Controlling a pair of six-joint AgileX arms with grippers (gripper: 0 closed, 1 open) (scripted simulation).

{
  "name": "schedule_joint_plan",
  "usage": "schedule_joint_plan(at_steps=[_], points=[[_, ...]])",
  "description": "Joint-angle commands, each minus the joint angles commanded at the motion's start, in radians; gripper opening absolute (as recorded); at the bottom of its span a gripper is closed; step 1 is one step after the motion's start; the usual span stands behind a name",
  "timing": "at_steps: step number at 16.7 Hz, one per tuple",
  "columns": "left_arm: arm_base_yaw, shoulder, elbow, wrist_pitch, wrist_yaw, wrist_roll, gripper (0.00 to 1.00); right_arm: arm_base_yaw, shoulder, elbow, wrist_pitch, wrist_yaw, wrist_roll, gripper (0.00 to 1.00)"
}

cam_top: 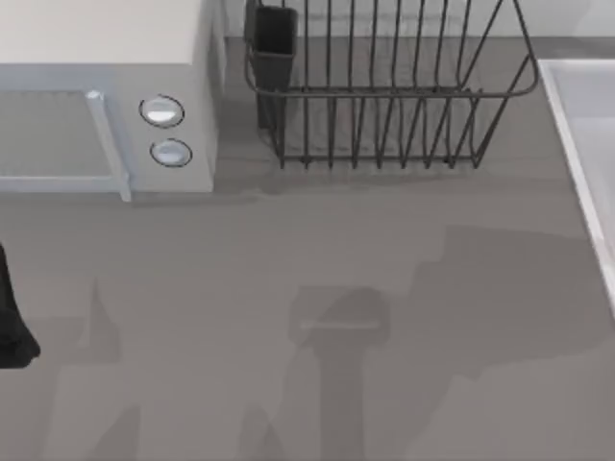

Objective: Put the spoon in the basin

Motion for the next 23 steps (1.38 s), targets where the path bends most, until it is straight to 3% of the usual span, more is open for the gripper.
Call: schedule_joint_plan(at_steps=[7,12,16,23], points=[[0.0,0.0,0.0,0.0,0.0,0.0,1.0,0.066,0.53,0.794,-0.228,0.007,0.075,0.0],[0.0,0.0,0.0,0.0,0.0,0.0,1.0,0.107,0.79,1.183,-0.325,0.014,0.122,0.0],[0.0,0.0,0.0,0.0,0.0,0.0,1.0,0.124,0.881,1.31,-0.353,0.017,0.14,0.0],[0.0,0.0,0.0,0.0,0.0,0.0,1.0,0.12,0.879,1.297,-0.338,0.016,0.142,0.0]])
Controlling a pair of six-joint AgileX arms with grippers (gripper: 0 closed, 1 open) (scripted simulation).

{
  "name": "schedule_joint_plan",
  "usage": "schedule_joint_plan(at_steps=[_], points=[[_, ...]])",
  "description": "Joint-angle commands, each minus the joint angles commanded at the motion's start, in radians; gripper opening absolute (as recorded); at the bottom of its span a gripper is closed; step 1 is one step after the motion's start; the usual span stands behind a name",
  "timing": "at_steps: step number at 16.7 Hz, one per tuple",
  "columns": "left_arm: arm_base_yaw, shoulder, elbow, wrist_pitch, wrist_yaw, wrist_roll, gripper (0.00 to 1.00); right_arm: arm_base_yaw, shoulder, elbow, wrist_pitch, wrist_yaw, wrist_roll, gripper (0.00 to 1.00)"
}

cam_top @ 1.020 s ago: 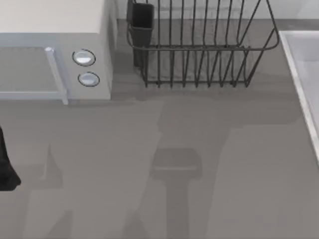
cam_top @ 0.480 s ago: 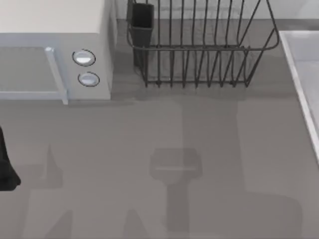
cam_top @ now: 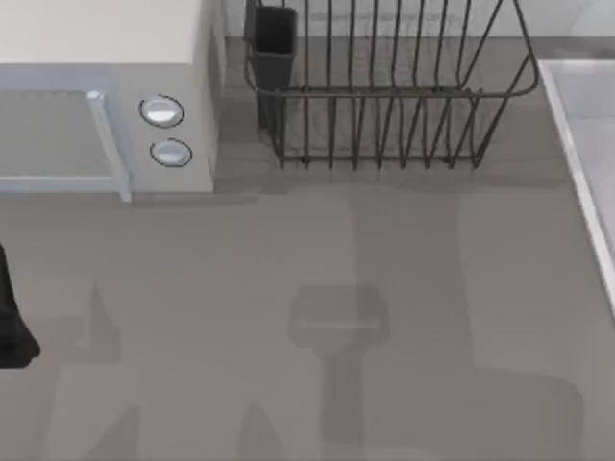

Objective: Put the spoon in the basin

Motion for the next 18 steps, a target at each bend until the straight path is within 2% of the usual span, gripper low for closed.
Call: schedule_joint_plan(at_steps=[9,15,18], points=[[0.0,0.0,0.0,0.0,0.0,0.0,1.0,0.007,-0.124,-0.413,0.269,-0.001,-0.001,0.0],[0.0,0.0,0.0,0.0,0.0,0.0,1.0,0.007,-0.141,-0.451,0.304,-0.001,0.0,0.0],[0.0,0.0,0.0,0.0,0.0,0.0,1.0,0.007,-0.141,-0.451,0.304,-0.001,0.0,0.23]])
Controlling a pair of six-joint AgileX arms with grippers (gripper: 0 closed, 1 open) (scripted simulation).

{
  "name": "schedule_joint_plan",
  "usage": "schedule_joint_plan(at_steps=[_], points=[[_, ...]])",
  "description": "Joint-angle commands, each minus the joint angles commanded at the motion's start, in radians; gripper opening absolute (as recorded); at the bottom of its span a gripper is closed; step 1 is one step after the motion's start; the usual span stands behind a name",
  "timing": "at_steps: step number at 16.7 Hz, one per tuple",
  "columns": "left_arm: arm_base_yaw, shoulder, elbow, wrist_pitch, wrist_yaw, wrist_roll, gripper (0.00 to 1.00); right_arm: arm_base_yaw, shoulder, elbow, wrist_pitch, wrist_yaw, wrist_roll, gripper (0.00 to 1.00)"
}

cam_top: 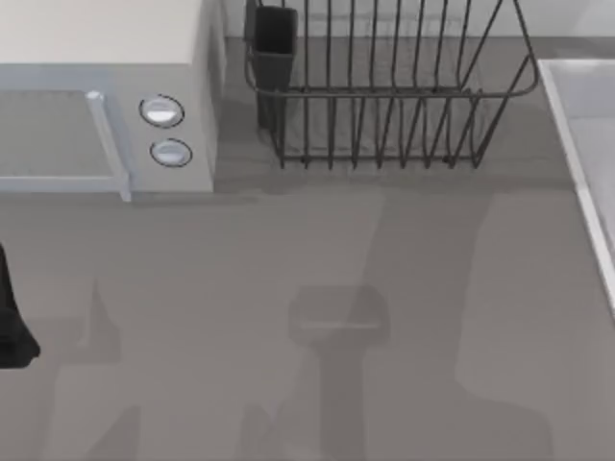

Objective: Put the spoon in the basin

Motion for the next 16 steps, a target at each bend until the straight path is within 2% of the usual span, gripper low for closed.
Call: schedule_joint_plan(at_steps=[10,16], points=[[0.0,0.0,0.0,0.0,0.0,0.0,1.0,0.0,0.0,0.0,0.0,0.0,0.0,0.98],[0.0,0.0,0.0,0.0,0.0,0.0,1.0,0.0,0.0,0.0,0.0,0.0,0.0,1.0]])
